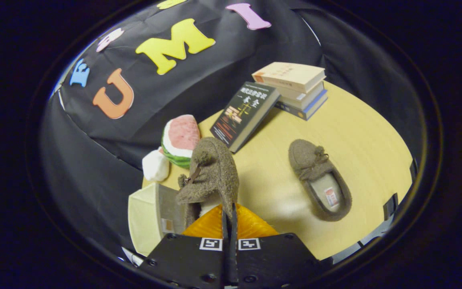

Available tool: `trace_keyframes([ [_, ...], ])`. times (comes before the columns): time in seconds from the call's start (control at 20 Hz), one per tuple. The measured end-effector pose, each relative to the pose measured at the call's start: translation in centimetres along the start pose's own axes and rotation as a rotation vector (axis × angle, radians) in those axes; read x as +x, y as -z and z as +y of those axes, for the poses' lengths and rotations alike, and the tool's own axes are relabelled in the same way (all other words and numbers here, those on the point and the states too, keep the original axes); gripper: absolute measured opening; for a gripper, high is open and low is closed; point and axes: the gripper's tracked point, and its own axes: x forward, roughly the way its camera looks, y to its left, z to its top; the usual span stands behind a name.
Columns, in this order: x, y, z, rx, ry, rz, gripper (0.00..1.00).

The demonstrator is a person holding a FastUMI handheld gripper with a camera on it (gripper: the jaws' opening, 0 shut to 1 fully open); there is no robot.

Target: Open the storage box then place both shoes into the box .Put the left shoe in first, then the right shoe, with the right side of both shoes facing outward in a uniform manner.

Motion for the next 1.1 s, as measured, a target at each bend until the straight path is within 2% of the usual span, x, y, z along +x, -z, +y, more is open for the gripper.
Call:
trace_keyframes([
  [0.25,-2.2,0.7,9.9,-0.040,-0.090,-0.054,0.00],
  [0.55,-0.8,6.4,20.3,-0.118,-0.157,-0.030,0.00],
  [0.8,2.7,12.7,23.1,-0.132,-0.133,0.070,0.00],
  [1.1,6.5,16.5,21.9,-0.113,-0.046,0.121,0.00],
])
